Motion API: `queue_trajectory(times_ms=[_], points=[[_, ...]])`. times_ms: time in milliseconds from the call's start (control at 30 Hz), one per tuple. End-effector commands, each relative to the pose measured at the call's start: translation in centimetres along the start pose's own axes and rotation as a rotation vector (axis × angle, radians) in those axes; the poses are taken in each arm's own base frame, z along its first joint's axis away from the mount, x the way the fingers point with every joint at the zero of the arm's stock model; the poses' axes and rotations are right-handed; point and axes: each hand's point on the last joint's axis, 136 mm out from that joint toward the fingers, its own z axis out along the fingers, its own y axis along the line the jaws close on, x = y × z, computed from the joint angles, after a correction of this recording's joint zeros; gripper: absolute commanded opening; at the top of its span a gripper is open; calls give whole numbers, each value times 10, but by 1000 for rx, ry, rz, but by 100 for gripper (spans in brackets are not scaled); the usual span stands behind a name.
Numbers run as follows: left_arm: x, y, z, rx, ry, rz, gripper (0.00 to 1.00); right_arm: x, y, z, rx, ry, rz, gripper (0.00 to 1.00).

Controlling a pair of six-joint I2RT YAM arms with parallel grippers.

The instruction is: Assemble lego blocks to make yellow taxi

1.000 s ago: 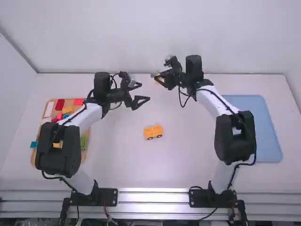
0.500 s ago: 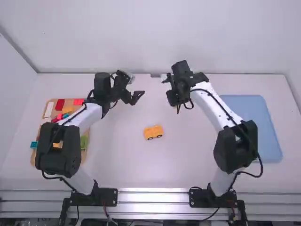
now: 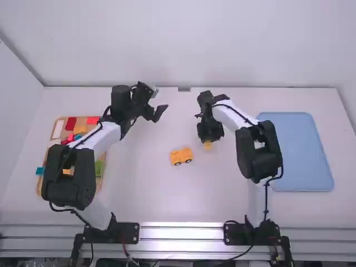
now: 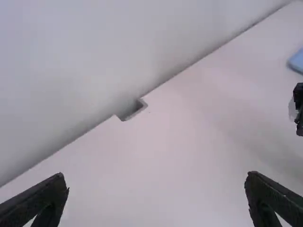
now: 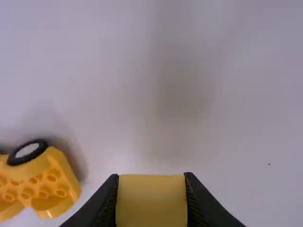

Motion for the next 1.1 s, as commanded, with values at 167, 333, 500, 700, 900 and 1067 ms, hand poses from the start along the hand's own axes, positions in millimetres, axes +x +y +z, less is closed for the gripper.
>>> queue_trajectory(times_ms=[167,333,500,700,900,1067], points=[[-8,5,1,-16,-13,14,99,7,18,4,3,-67,67,0],[-6,4,1,-13,-2,8,99,14,0,20,13,-47,222,0],[-5,4,1,-11,1,6,99,10,-7,31,-70,-48,387,0],[-5,4,1,-11,2,5,99,5,-14,30,-101,-49,729,0],[-6,4,1,-13,-6,-28,99,32,-14,29,-86,112,1194,0],[-6,4,1,-13,-5,-29,99,30,-22,29,-78,110,1294,0]])
